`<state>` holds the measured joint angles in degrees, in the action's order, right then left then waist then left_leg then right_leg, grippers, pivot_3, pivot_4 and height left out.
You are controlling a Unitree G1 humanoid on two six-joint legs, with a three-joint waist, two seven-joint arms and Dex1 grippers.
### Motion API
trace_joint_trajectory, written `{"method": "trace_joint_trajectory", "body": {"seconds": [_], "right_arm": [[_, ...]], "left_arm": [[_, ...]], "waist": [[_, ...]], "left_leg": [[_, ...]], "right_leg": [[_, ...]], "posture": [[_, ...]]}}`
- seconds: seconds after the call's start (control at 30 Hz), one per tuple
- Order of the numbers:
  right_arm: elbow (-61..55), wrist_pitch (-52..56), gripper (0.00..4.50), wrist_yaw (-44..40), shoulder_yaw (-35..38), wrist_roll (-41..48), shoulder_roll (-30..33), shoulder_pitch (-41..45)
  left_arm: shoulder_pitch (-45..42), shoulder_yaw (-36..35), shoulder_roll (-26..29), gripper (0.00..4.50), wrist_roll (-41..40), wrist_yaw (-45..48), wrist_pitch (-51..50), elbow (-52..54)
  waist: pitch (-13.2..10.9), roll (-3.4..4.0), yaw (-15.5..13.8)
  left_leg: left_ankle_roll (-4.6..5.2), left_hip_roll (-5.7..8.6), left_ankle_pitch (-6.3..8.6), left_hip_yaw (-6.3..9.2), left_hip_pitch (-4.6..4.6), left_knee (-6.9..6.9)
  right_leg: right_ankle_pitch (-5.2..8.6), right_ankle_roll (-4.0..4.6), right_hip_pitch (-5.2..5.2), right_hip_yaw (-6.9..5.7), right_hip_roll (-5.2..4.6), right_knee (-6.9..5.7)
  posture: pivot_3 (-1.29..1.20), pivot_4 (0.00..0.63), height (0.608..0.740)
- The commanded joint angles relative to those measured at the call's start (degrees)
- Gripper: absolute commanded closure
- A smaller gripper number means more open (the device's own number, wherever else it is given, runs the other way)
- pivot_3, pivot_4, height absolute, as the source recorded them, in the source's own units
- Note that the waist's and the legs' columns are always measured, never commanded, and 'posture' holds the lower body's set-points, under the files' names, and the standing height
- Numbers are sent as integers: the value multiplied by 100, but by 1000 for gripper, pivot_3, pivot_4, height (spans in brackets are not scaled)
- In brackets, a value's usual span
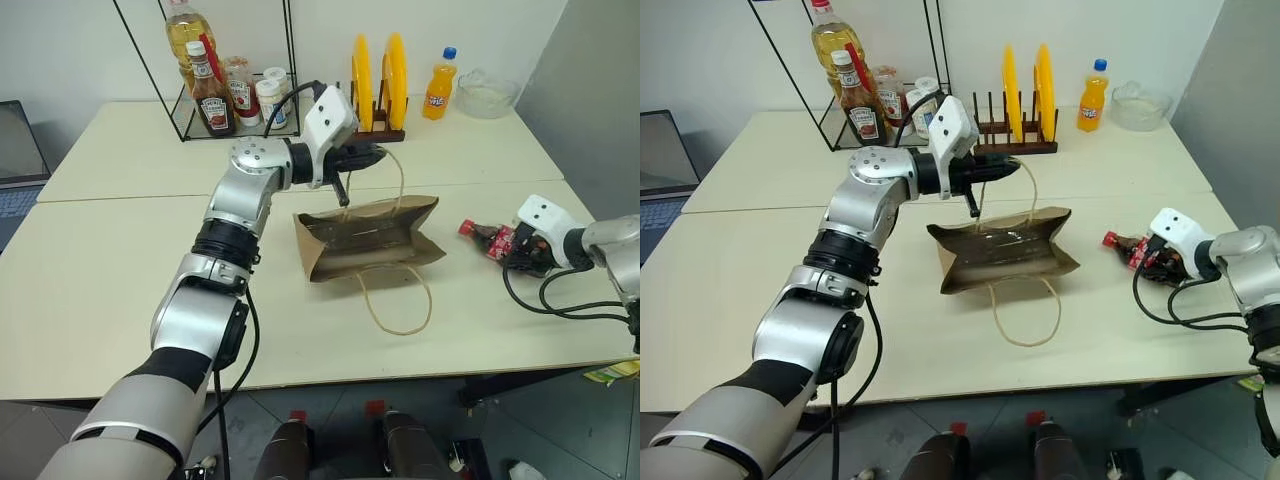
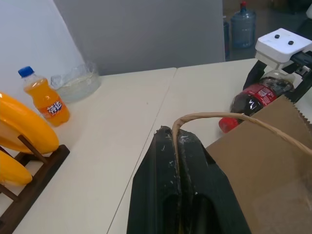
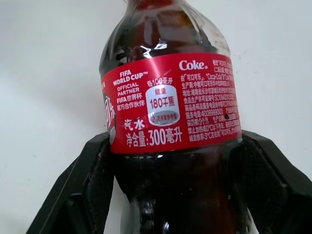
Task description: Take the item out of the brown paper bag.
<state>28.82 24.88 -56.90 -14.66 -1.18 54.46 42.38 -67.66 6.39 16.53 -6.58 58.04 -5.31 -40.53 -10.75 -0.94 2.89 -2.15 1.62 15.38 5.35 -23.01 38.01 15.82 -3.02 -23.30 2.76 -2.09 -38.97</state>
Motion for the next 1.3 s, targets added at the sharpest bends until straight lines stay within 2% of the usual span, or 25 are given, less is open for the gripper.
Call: {"method": "trace_joint_trajectory", "body": {"seconds": [0.03,0.07,0.23,0.37,0.47,0.57,0.67,0.87,1.07,1.1,1.3], "right_arm": [[44,-98,302,-116,181,-35,-81,185],[2,-80,21,-152,209,-20,-81,177],[-1081,310,21,-198,689,309,80,-135],[-2614,1289,21,56,1363,770,34,-573],[-3939,2054,21,606,1908,1071,-328,-1088],[-4763,2494,21,1075,2188,1240,-742,-1500],[-5340,2674,0,1504,2375,1392,-1212,-1940],[-5624,2695,0,2038,2508,1495,-1645,-2318],[-5682,2628,0,2425,2617,1579,-1899,-2476],[-5697,2599,0,2474,2622,1601,-1935,-2495],[-5990,2399,0,2722,2656,1858,-2384,-2846]], "left_arm": [[-52,-108,42,4500,-53,-53,37,257],[-52,-109,47,4500,-51,-56,37,257],[-89,-125,87,4500,-13,-90,120,136],[-237,-138,97,4500,131,-343,384,-335],[-526,-147,82,4500,373,-891,772,-1098],[-753,-143,72,4500,518,-1182,1076,-1717],[-892,-179,41,3883,510,-1144,1211,-2045],[-1007,-277,112,2029,478,-939,1233,-2182],[-580,-409,732,129,312,-299,691,-1296],[-438,-455,877,20,270,-288,525,-979],[878,-1053,1573,20,-281,-634,-1143,1645]], "waist": [[0,0,2],[0,0,1],[0,1,-7],[1,1,-35],[1,0,-70],[1,0,-99],[1,0,-123],[1,0,-119],[1,1,-57],[2,2,-45],[4,4,-12]], "left_leg": [[0,0,0,1,0,1],[-1,0,0,2,0,1],[-5,2,-2,19,-1,-1],[-5,3,-2,35,-1,0],[5,3,3,41,-1,2],[9,3,5,47,-3,3],[8,11,4,50,-5,4],[11,19,3,51,-4,5],[10,56,2,62,-2,-1],[9,56,1,63,-1,-2],[7,21,0,73,-1,-3]], "right_leg": [[0,0,0,1,0,0],[0,0,0,2,-1,-1],[0,0,0,-1,-2,-1],[0,0,1,-5,-3,-1],[0,0,2,-7,-3,-3],[0,0,2,-12,-3,-4],[0,0,4,-13,-6,-4],[0,-1,4,-14,-9,-6],[0,0,2,-13,-8,-9],[0,0,1,-13,-8,-10],[0,0,2,-13,-9,-13]], "posture": [[0,150,740],[0,150,740],[0,150,740],[0,150,740],[0,150,740],[0,150,740],[0,150,740],[0,150,740],[0,150,740],[0,150,740],[0,150,740]]}}
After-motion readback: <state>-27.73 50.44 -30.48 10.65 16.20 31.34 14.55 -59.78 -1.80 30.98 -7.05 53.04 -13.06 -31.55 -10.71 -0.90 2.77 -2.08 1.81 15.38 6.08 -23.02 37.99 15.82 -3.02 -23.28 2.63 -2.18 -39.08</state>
